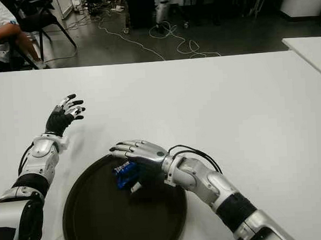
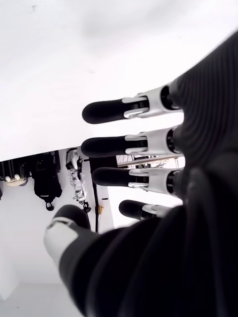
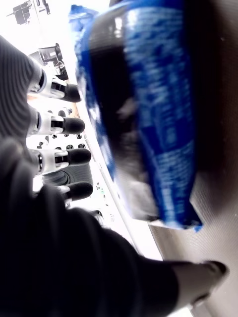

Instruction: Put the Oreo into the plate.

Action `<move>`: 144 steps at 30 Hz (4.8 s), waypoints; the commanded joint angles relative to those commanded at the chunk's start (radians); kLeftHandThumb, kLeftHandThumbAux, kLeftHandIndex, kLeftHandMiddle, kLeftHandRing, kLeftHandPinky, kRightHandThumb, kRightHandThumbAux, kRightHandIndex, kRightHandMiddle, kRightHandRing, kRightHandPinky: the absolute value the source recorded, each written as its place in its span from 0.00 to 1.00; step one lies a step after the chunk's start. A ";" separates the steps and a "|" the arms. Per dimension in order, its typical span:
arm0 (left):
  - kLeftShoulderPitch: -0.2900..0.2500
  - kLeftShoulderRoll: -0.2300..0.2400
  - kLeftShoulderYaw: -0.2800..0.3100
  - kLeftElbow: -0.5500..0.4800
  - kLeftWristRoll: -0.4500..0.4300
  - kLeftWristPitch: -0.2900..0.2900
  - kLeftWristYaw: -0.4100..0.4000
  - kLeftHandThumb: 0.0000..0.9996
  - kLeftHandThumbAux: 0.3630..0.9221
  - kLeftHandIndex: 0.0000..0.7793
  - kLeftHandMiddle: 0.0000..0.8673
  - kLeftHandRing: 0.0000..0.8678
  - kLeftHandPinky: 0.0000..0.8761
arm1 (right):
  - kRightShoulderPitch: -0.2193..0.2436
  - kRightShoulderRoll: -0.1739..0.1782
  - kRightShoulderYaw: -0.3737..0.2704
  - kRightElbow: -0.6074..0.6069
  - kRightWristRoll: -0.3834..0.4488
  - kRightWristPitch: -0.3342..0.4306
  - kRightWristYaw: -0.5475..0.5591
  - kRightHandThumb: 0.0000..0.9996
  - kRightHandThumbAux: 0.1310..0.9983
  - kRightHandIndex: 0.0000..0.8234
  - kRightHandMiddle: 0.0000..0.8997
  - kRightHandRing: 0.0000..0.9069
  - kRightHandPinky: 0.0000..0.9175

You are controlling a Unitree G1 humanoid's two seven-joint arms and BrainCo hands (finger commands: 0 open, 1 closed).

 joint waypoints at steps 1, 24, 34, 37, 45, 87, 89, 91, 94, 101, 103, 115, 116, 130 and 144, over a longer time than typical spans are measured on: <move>0.000 0.000 0.000 0.001 0.000 0.000 0.001 0.23 0.56 0.16 0.27 0.29 0.34 | -0.001 0.000 0.001 0.000 -0.002 0.001 0.000 0.00 0.63 0.00 0.00 0.00 0.00; -0.005 0.002 -0.009 0.013 0.007 -0.005 0.012 0.21 0.53 0.18 0.26 0.29 0.32 | -0.011 -0.064 -0.037 -0.078 0.056 0.013 0.106 0.00 0.63 0.00 0.00 0.00 0.00; -0.007 0.003 -0.005 0.017 0.003 -0.010 0.006 0.20 0.52 0.18 0.28 0.30 0.32 | -0.042 -0.155 -0.148 -0.178 0.330 0.018 0.346 0.00 0.60 0.00 0.00 0.00 0.00; -0.007 0.004 -0.007 0.016 0.006 -0.014 0.008 0.21 0.52 0.18 0.27 0.29 0.32 | -0.016 -0.159 -0.189 -0.199 0.433 0.000 0.366 0.00 0.57 0.00 0.00 0.00 0.00; -0.009 0.009 -0.014 0.019 0.013 -0.007 0.014 0.22 0.53 0.17 0.27 0.29 0.34 | -0.062 -0.174 -0.375 -0.171 0.748 0.014 0.442 0.00 0.54 0.00 0.00 0.00 0.00; -0.011 0.011 -0.004 0.023 0.002 0.008 -0.009 0.22 0.54 0.16 0.26 0.29 0.34 | -0.405 0.077 -0.653 1.008 0.651 0.143 -0.345 0.09 0.75 0.44 0.55 0.59 0.64; -0.012 0.011 -0.003 0.024 0.001 0.010 -0.011 0.23 0.54 0.16 0.26 0.29 0.35 | -0.406 0.076 -0.655 1.011 0.649 0.151 -0.345 0.10 0.75 0.44 0.54 0.59 0.62; -0.013 0.011 -0.001 0.025 -0.002 0.012 -0.015 0.24 0.54 0.16 0.26 0.29 0.35 | -0.408 0.074 -0.658 1.014 0.649 0.164 -0.342 0.09 0.75 0.43 0.54 0.58 0.61; -0.014 0.010 0.002 0.026 -0.005 0.012 -0.021 0.25 0.54 0.15 0.26 0.29 0.36 | -0.412 0.074 -0.666 1.017 0.652 0.181 -0.335 0.06 0.74 0.41 0.53 0.57 0.59; -0.016 0.012 0.001 0.031 -0.001 0.011 -0.021 0.25 0.55 0.16 0.26 0.29 0.37 | -0.418 0.075 -0.680 1.016 0.651 0.205 -0.326 0.03 0.76 0.41 0.54 0.57 0.59; -0.016 0.012 -0.001 0.031 0.000 0.009 -0.021 0.24 0.54 0.16 0.26 0.29 0.36 | -0.420 0.074 -0.680 1.016 0.647 0.210 -0.328 0.02 0.76 0.41 0.54 0.57 0.58; -0.018 0.009 0.000 0.034 0.001 0.010 -0.014 0.23 0.53 0.16 0.26 0.29 0.35 | -0.419 0.076 -0.679 1.017 0.635 0.217 -0.325 0.02 0.78 0.41 0.53 0.56 0.57; -0.018 0.009 -0.001 0.034 0.002 0.010 -0.013 0.23 0.53 0.16 0.26 0.29 0.35 | -0.419 0.076 -0.680 1.017 0.635 0.216 -0.326 0.02 0.78 0.42 0.53 0.57 0.57; -0.013 0.005 -0.004 0.030 0.006 -0.005 -0.012 0.23 0.54 0.16 0.26 0.29 0.35 | -0.416 0.077 -0.678 1.016 0.625 0.217 -0.326 0.04 0.75 0.41 0.54 0.58 0.60; -0.008 0.003 -0.007 0.025 0.008 -0.004 0.005 0.23 0.54 0.16 0.27 0.29 0.35 | -0.412 0.078 -0.679 1.015 0.618 0.219 -0.315 0.08 0.76 0.40 0.52 0.56 0.57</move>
